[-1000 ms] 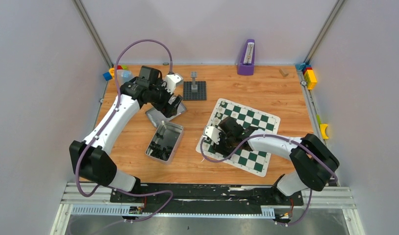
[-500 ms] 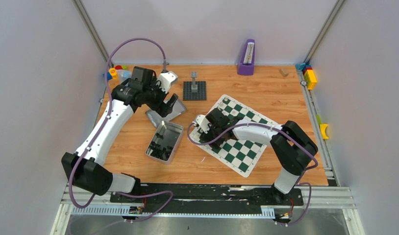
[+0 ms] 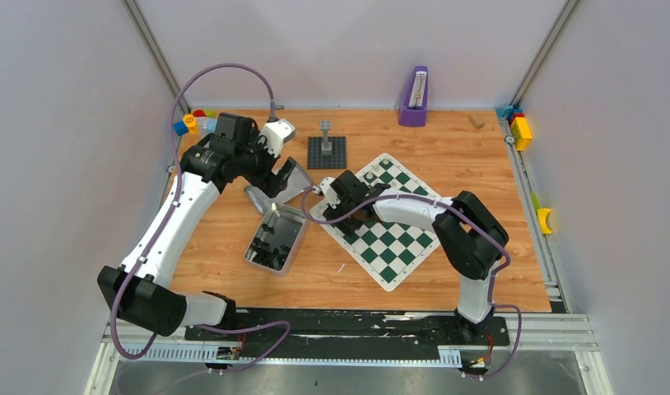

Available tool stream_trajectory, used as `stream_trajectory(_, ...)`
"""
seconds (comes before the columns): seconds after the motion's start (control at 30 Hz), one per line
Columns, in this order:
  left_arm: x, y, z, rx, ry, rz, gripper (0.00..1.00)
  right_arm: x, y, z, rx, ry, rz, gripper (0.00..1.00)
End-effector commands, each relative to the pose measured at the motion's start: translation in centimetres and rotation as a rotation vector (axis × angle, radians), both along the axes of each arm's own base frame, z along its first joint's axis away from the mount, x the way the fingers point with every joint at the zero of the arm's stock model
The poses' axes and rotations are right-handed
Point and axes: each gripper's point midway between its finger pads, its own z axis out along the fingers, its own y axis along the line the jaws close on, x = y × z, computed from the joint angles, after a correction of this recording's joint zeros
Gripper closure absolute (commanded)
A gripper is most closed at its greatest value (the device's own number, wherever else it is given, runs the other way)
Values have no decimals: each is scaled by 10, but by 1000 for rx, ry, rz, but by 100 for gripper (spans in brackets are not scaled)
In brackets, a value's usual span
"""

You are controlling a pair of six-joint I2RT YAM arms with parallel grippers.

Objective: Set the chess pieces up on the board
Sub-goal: Adjust the chessboard at the center of the board.

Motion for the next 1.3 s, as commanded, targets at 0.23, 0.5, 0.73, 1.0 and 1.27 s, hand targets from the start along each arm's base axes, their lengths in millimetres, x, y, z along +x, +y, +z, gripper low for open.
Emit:
stream_trajectory(0.23, 4, 0, 4, -21, -34, 13, 0, 25, 14, 25, 29, -38, -55, 43)
stream_trajectory(0.5, 5, -2, 4, -32, -34, 11, 0, 3, -10, 73, 99, -45, 42, 36)
stream_trajectory(0.73, -1, -3, 1, -33, -29, -14, 0, -32, -73, 63, 12, -59, 137, 36)
stream_trajectory(1.0, -12, -7, -11, -47, -15, -63, 0, -64, -120, 26, -90, -72, 255, 40)
stream_trajectory(1.27, -18, -4, -24, -28, 2, -69, 0, -83, -125, 3, -100, -29, 308, 42)
